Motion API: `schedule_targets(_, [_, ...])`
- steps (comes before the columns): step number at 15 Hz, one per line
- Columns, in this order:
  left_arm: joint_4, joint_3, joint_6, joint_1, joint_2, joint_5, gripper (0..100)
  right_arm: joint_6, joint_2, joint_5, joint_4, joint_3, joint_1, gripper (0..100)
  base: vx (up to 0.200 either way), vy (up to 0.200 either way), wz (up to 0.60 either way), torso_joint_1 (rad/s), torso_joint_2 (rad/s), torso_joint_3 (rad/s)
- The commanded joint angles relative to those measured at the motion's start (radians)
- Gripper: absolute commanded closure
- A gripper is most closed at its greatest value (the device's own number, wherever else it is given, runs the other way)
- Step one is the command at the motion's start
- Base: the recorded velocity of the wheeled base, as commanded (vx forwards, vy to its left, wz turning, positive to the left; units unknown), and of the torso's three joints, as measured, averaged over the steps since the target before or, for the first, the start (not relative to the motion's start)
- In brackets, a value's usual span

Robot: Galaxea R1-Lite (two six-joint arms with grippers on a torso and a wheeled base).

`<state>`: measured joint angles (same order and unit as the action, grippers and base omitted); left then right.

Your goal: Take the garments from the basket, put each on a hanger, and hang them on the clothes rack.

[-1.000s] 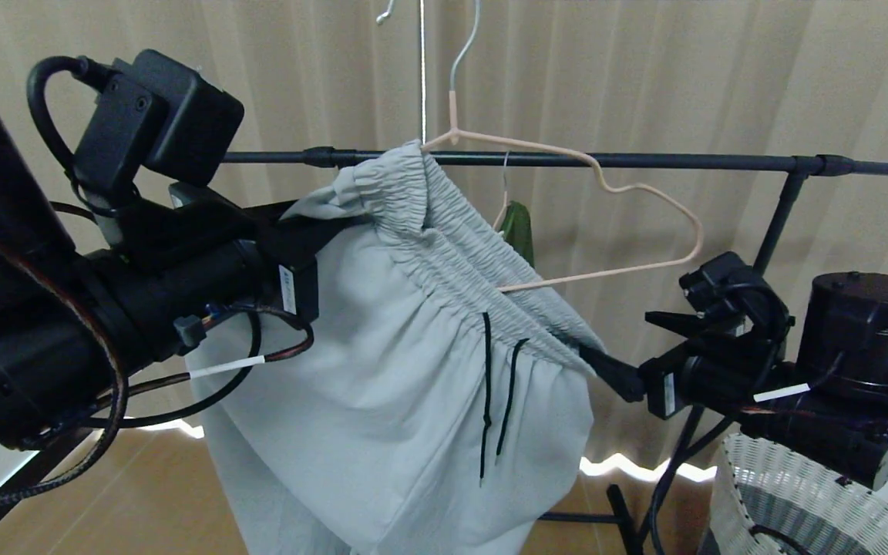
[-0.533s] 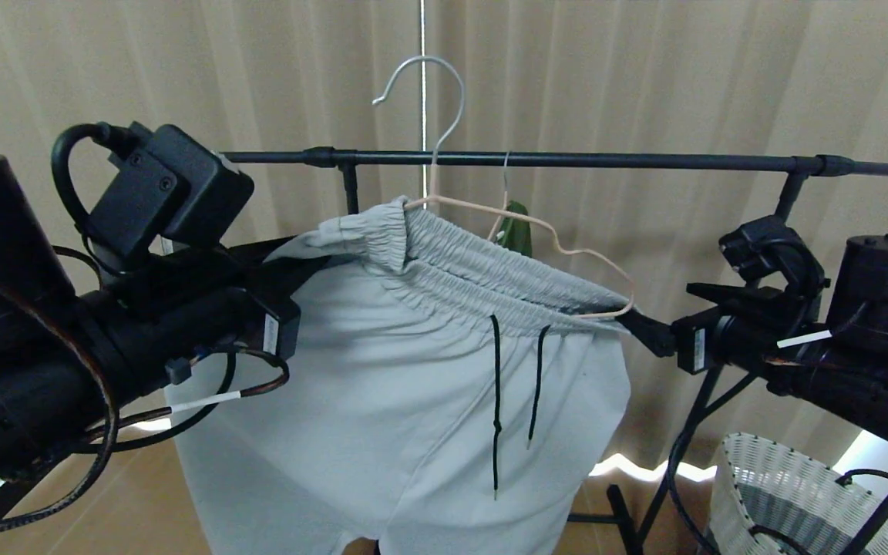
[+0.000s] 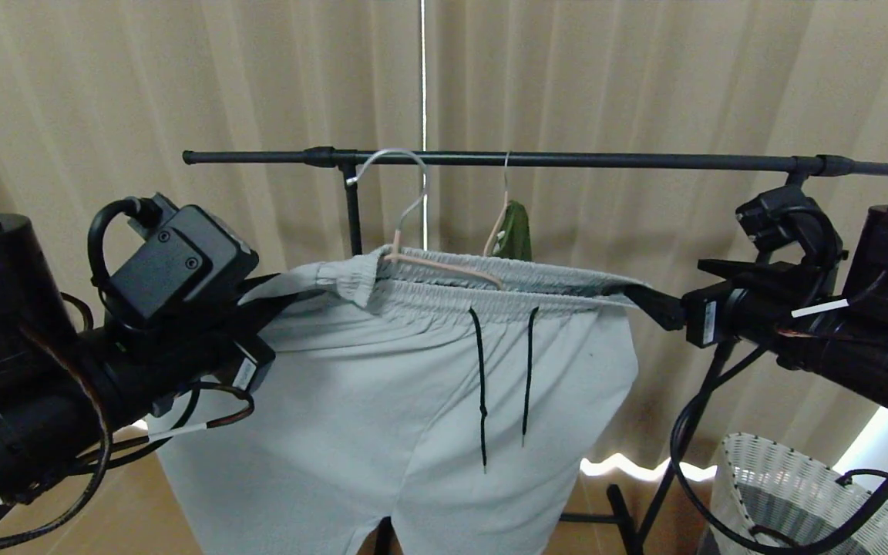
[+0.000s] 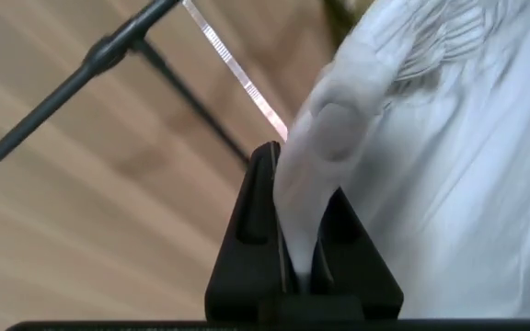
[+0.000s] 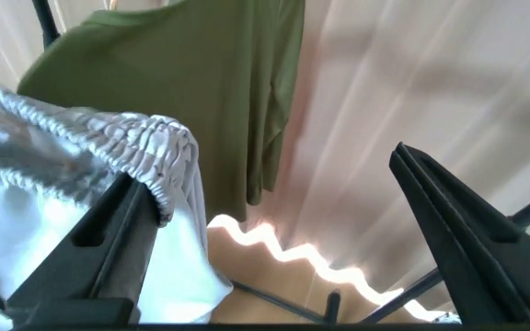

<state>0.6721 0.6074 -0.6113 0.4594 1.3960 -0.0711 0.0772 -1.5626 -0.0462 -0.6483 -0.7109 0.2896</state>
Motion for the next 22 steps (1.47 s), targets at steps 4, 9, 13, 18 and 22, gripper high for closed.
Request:
schedule_targets(4, [0.003, -0.014, -0.024, -0.005, 0.011, -0.006, 100, -0.001, 0.072, 0.008, 0.087, -0.013, 0.105, 0, 0.0, 0.0, 0.0, 0.0, 0.0, 0.0])
schedule_targets(9, [0.006, 0.028, 0.245, 0.139, 0.021, -0.181, 100, 0.029, 0.101, 0.008, 0.098, 0.039, 0.312, 0, 0.0, 0.0, 0.0, 0.0, 0.0, 0.0])
schedule_targets(13, [0.006, 0.032, 0.303, 0.153, 0.031, -0.181, 100, 0.156, 0.084, 0.015, 0.098, 0.005, 0.315, 0, 0.0, 0.0, 0.0, 0.0, 0.0, 0.0])
schedule_targets(18, [0.029, 0.029, 0.34, 0.219, 0.035, -0.179, 100, 0.21, 0.019, 0.014, 0.102, -0.102, 0.335, 0, 0.0, 0.0, 0.0, 0.0, 0.0, 0.0])
schedule_targets(22, [0.047, 0.034, 0.34, 0.228, 0.044, -0.177, 100, 0.216, -0.022, 0.008, 0.102, -0.134, 0.376, 0, 0.0, 0.0, 0.0, 0.0, 0.0, 0.0])
